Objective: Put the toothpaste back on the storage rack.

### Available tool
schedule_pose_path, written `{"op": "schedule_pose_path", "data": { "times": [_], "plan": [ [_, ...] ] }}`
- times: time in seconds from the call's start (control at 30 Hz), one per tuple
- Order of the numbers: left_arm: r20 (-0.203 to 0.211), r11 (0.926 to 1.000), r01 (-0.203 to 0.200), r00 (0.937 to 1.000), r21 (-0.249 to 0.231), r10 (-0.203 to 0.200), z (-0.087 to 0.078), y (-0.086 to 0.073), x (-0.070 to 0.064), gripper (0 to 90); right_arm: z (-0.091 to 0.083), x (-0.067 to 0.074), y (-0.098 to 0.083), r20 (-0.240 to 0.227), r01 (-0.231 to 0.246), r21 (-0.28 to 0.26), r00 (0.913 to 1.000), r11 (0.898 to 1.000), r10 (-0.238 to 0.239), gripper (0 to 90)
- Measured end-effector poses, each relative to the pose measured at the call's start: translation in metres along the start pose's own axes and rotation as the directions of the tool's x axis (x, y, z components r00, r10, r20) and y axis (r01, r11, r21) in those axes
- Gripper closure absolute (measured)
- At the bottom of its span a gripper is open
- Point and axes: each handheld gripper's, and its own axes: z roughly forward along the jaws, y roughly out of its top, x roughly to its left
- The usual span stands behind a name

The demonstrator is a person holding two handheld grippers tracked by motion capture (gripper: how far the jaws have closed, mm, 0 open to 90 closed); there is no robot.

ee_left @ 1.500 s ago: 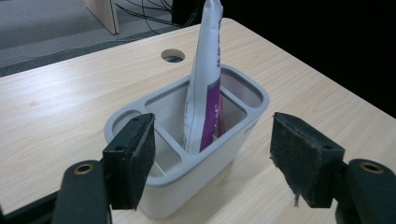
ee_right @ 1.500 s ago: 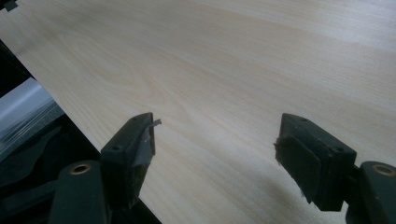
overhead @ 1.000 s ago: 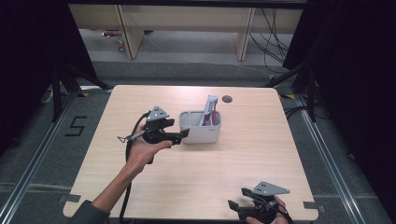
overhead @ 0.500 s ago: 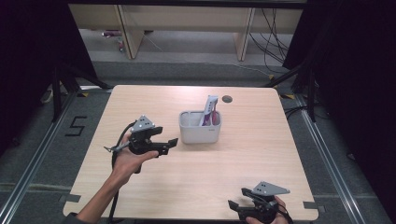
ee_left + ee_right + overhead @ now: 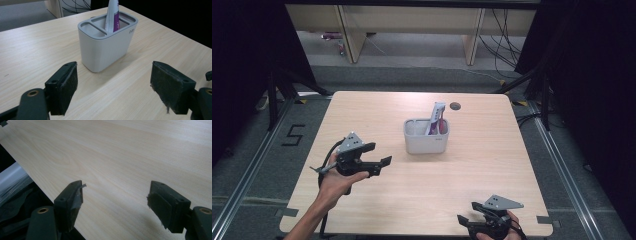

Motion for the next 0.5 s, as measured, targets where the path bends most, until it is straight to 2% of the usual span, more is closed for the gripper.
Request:
{"op": "schedule_pose_path", "data": {
  "times": [0.17,0.23,0.3,0.37,0.4,0.47,0.5],
  "plan": [
    [0.003,1.0000,-0.009,1.0000,0.001,0.009,-0.005,-0.011,-0.002,21.2,-0.001,0.000,0.000,0.011,-0.002,0.007,0.9999,1.000,0.002,28.4],
    [0.012,0.9998,-0.017,0.9998,0.009,0.016,-0.006,-0.015,-0.003,20.6,0.000,0.002,0.000,0.004,-0.036,0.012,0.9993,0.999,0.036,28.4],
    [0.009,0.9996,-0.022,0.9997,0.018,0.022,-0.007,-0.020,-0.004,20.6,0.000,0.001,0.000,0.012,-0.012,0.005,0.9999,1.000,0.012,28.4],
    [0.005,0.9995,-0.025,0.9997,0.020,0.024,-0.008,-0.025,-0.004,20.5,0.000,0.002,0.000,0.010,-0.029,0.013,0.9995,0.999,0.029,28.4],
    [0.004,0.9995,-0.025,0.9997,0.021,0.025,-0.009,-0.027,-0.004,20.6,0.000,0.000,0.001,0.023,-0.001,0.010,0.9997,1.000,0.001,28.4],
    [0.001,0.9996,-0.020,0.9998,0.022,0.020,-0.011,-0.032,-0.005,20.4,0.001,0.001,0.001,0.028,0.003,0.009,0.9996,1.000,-0.003,28.4],
    [0.009,0.9996,-0.023,0.9997,0.016,0.023,-0.012,-0.034,-0.005,20.4,0.003,0.003,0.001,0.005,-0.030,0.009,0.9995,1.000,0.030,28.4]
  ]
}}
